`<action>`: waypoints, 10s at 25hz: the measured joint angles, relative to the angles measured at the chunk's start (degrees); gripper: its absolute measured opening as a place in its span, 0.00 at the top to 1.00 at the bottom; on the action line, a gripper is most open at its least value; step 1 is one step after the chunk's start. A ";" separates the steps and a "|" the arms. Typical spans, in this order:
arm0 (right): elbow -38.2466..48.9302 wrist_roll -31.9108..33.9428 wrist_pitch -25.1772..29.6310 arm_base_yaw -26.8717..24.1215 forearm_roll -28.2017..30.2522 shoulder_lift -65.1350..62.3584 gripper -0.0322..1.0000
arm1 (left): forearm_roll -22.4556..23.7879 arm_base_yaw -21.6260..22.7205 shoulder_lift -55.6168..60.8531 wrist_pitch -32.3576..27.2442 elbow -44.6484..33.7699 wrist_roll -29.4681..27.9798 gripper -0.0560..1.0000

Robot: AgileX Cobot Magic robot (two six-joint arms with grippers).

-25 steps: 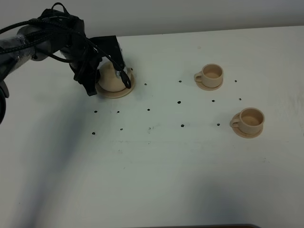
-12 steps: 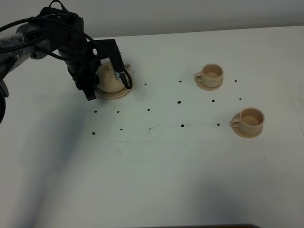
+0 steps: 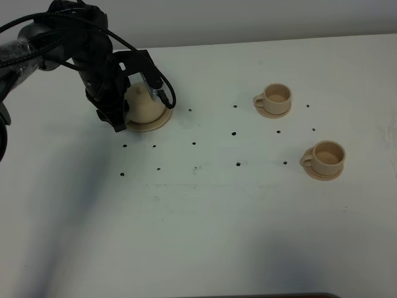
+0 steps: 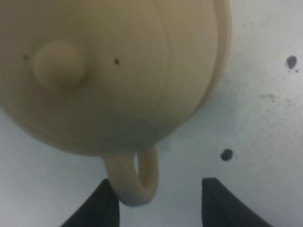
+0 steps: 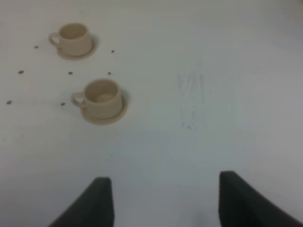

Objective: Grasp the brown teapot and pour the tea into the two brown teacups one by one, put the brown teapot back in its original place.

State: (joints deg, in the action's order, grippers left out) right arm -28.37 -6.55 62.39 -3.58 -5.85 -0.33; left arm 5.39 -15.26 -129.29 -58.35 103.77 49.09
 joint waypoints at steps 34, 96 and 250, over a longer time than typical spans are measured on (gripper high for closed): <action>0.00 0.00 0.00 0.00 0.00 0.00 0.51 | -2.78 0.00 0.00 3.46 0.00 -24.06 0.54; 0.00 0.00 0.00 0.00 0.00 0.00 0.51 | -1.60 0.06 -0.56 4.07 0.00 -21.82 0.82; 0.00 0.00 0.00 0.00 0.00 0.00 0.51 | 50.14 -42.65 -2.24 18.75 0.00 -16.92 0.82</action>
State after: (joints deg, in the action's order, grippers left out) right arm -28.37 -6.55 62.39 -3.58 -5.85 -0.33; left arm 55.54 -57.91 -131.53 -39.60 103.77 32.17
